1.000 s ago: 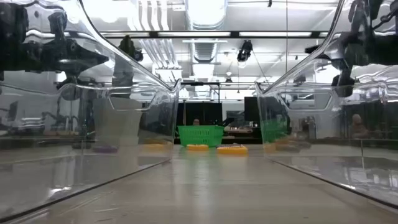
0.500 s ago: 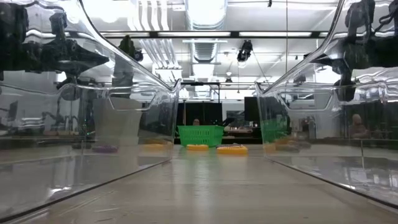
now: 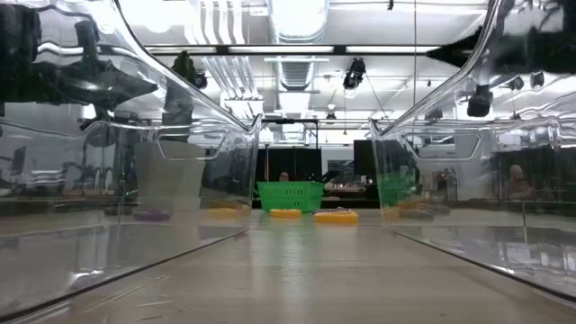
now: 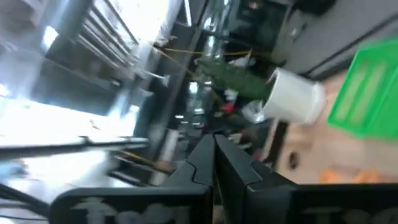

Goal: Sort spring keychains
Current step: Put the top black spring keychain into the green bin

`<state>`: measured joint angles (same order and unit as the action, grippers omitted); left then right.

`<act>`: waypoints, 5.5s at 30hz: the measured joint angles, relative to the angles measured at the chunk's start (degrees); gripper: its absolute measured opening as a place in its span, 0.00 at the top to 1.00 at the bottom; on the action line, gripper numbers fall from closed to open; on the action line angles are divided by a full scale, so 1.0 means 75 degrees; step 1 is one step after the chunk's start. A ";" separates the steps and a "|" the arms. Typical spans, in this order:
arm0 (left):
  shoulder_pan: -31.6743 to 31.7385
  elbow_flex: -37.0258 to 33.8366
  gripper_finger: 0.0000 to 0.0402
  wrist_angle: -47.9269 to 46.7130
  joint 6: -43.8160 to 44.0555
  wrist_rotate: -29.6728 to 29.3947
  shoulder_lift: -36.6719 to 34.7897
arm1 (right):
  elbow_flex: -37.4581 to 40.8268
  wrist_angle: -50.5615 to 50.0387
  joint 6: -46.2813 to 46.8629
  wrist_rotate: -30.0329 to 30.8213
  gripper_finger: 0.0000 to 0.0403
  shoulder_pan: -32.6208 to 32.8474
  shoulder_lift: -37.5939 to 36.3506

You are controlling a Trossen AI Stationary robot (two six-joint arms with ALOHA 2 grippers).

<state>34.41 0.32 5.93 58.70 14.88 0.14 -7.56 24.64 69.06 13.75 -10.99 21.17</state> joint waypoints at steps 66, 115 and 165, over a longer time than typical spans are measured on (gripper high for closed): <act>-0.0003 0.0000 1.00 -0.0058 0.0408 -0.0774 0.0009 | -0.6809 -1.0265 -0.6238 -0.1422 0.65 -0.4607 1.0518; -0.0003 0.0000 1.00 -0.0195 0.0372 -0.1001 0.0006 | -0.7492 -0.9647 -0.5776 -0.2502 0.97 -0.3925 0.8740; -0.0002 0.0000 1.00 -0.0233 0.0374 -0.0998 0.0012 | -1.6189 -1.2187 -0.6444 -0.2295 0.97 -0.2680 1.5577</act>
<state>34.40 0.32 4.19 61.51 7.40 0.23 -128.98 -66.77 20.73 -3.46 -31.09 137.99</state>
